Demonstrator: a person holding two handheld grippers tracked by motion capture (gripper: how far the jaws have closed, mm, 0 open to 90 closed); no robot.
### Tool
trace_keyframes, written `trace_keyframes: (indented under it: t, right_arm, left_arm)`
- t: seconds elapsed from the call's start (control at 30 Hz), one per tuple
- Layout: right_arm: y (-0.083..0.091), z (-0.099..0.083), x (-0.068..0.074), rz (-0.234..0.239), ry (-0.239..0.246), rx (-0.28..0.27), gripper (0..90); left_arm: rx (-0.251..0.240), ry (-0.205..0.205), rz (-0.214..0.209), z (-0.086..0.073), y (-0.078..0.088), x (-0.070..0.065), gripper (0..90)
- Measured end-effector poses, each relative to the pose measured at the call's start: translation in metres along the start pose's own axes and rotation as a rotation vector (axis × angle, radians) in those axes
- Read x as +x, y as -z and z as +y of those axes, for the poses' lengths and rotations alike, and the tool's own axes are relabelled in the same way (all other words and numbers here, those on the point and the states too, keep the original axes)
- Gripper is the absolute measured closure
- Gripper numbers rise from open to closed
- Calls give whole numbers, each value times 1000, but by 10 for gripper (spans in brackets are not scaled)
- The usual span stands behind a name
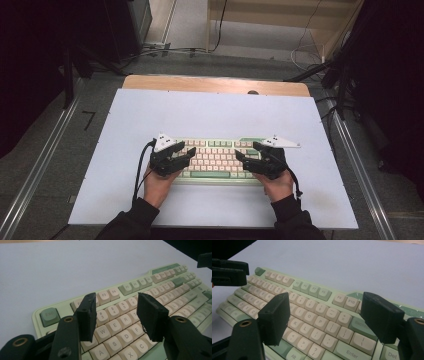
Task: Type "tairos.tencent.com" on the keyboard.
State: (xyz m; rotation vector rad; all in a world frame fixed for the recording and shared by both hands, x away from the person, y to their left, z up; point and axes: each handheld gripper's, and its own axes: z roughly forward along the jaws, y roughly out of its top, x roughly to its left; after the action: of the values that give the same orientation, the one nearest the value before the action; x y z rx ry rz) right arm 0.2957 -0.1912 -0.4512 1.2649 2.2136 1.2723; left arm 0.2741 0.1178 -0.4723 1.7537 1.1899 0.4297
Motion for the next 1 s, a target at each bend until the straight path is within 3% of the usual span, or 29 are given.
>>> trace_keyframes:
  t: [0.2,0.43,1.0]
  right_arm:
    - [-4,-1,2,-15,14,14,219]
    - [-8,-2,4,-18,32,27,219]
    - [-14,-6,7,-25,56,57,219]
  left_arm:
    - [20,-14,-31,-2,-1,-2,672]
    - [53,-24,-26,-5,-8,0,900]
    - [105,-37,-9,-9,-20,0,900]
